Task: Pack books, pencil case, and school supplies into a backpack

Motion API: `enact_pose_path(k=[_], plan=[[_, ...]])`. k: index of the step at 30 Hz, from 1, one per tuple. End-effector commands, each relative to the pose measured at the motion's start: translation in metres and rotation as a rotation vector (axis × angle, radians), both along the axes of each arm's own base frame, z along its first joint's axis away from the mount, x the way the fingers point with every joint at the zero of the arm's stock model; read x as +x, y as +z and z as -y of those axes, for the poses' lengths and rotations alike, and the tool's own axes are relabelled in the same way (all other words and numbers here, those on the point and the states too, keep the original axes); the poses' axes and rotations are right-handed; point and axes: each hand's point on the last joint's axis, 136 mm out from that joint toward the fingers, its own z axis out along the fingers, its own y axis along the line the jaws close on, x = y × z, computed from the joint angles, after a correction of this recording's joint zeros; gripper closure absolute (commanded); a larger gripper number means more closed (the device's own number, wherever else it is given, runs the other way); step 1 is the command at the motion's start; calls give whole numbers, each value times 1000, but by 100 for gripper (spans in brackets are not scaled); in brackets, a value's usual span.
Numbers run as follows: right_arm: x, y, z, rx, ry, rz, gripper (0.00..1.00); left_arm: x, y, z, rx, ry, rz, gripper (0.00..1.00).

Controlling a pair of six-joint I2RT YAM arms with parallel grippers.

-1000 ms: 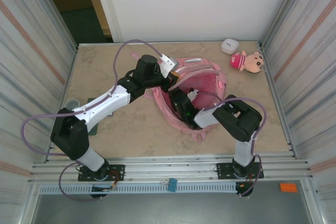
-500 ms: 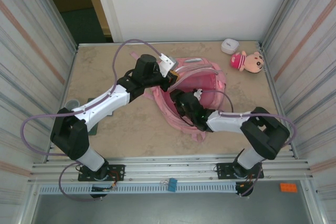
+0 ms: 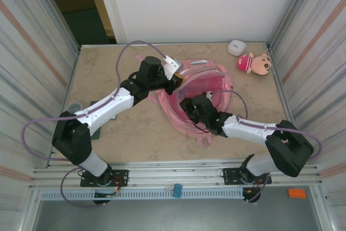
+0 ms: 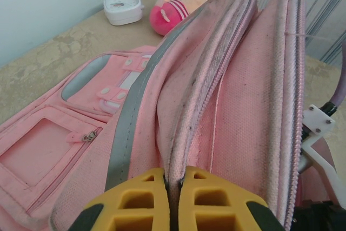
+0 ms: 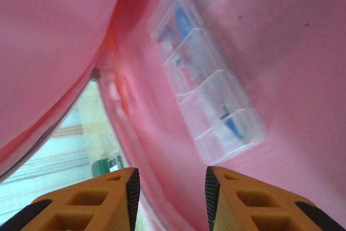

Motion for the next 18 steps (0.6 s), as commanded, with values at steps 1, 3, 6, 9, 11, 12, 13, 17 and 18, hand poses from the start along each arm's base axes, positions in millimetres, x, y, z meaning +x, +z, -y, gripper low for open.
enact_pose_path(k=[1,3,6,9,11,12,13,17,18], plan=[[-2,-10,1,-42,20,-25,62,9,46,-5,-95,30,117,100],[0,-15,2,-53,13,-37,58,9,46,-5,-94,31,116,100],[1,-23,3,-63,4,-58,52,9,47,-5,-97,30,115,100],[2,-28,0,-63,2,-66,50,9,48,-4,-101,31,116,100],[4,-30,-2,-58,1,-64,52,9,48,-4,-102,28,115,100],[7,-30,-3,-50,0,-62,55,9,48,-4,-104,28,114,100],[9,-31,-4,-45,1,-61,57,9,47,-4,-102,28,111,100],[22,-33,-12,-30,5,-58,64,9,46,-2,-105,23,106,100],[25,-33,-14,-24,7,-55,66,9,46,-2,-106,23,105,100]])
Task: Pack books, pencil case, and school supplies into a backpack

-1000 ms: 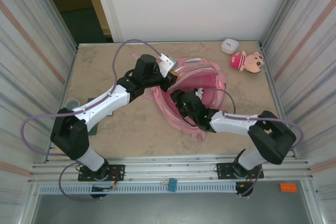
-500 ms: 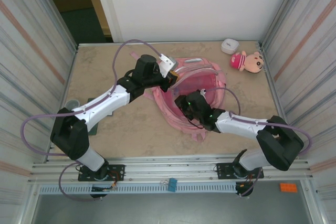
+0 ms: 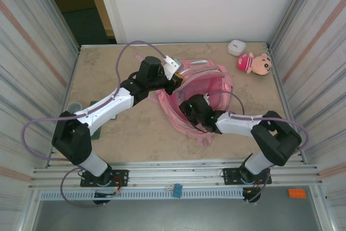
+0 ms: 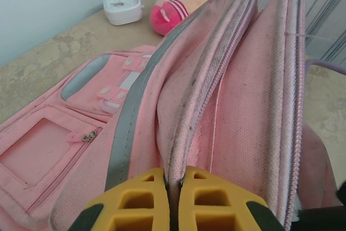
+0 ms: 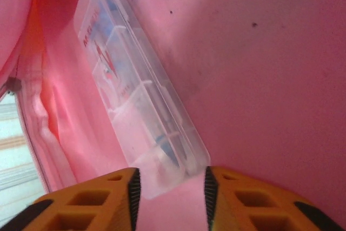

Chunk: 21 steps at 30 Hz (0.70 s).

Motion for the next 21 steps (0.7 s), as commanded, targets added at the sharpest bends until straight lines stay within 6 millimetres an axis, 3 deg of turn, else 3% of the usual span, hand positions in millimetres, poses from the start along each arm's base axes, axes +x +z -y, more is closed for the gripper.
enact_pose_path(k=[1,12,16,21], plan=[[18,11,-14,46,9,36,69,9,46,-2,-105,22,105,100],[69,10,-30,103,4,84,79,10,43,-2,-92,22,105,100],[66,19,-31,86,32,107,77,12,38,-3,-75,30,104,100],[39,31,-29,16,118,139,67,12,36,-3,-70,31,100,100]])
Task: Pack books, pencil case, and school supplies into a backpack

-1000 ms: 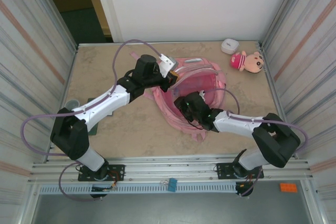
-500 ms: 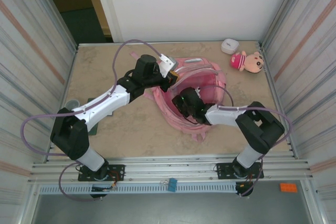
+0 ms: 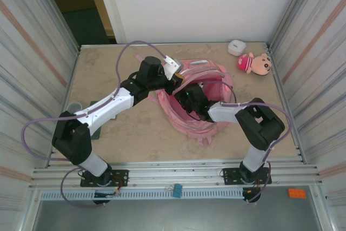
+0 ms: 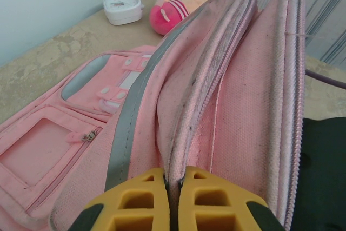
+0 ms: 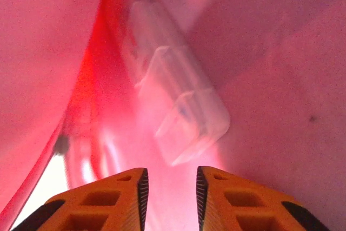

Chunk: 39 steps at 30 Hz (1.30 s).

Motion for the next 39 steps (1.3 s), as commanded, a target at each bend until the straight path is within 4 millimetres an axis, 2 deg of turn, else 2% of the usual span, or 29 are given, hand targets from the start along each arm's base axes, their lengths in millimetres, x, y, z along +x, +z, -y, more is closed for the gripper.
enact_pose_path(k=[1,6,12,17,20,24,28,32,35,39], plan=[[-23,21,0,-71,92,68,66,13,37,-3,-72,31,102,100],[-53,38,14,-148,160,137,62,13,28,-6,-40,36,97,100],[-82,63,50,-263,182,214,59,3,1,-18,32,36,87,100],[-106,87,77,-286,206,307,58,-8,-34,-26,103,18,49,100],[-121,110,93,-263,204,393,57,-17,-62,-27,141,-1,2,100],[-134,122,119,-286,164,443,56,-33,-100,-25,203,-24,-58,99],[-142,123,138,-302,128,447,55,-48,-131,-24,250,-39,-122,88],[-146,121,146,-304,116,443,54,-57,-148,-25,257,-32,-196,78],[-146,122,148,-301,113,446,54,-60,-149,-24,242,-26,-233,67],[-144,124,146,-309,123,452,54,-58,-136,-29,221,29,-261,49]])
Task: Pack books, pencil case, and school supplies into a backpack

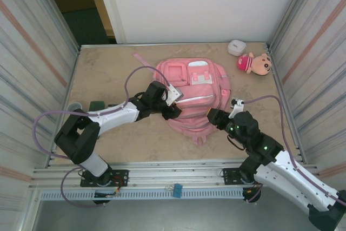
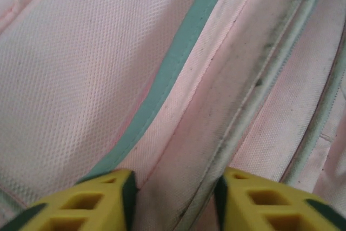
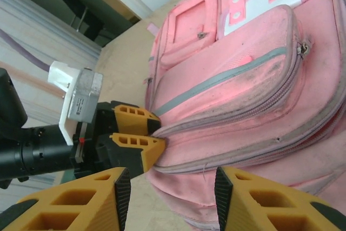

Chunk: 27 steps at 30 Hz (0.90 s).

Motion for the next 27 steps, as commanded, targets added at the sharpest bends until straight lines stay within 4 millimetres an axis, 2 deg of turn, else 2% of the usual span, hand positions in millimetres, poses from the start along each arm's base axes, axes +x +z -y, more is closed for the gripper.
enact_pose_path(k=[1,3,7,10,12,15,19,27], plan=[[3,0,4,-44,-7,15,53,5,10,-15,8,99,-40,44],[5,1,1,-57,5,14,53,6,21,-25,-4,146,-64,35],[9,4,-7,-72,35,15,53,9,45,-50,-49,249,-87,22],[14,4,-13,-69,48,16,53,13,61,-78,-91,367,-107,15],[17,5,-17,-65,57,18,53,18,67,-105,-114,491,-146,11],[21,5,-23,-59,68,17,53,23,59,-152,-127,703,-251,6],[25,1,-34,-60,94,-3,53,22,37,-214,-128,931,-368,1],[32,-3,-51,-64,136,-22,53,15,8,-316,-169,1301,-383,1]])
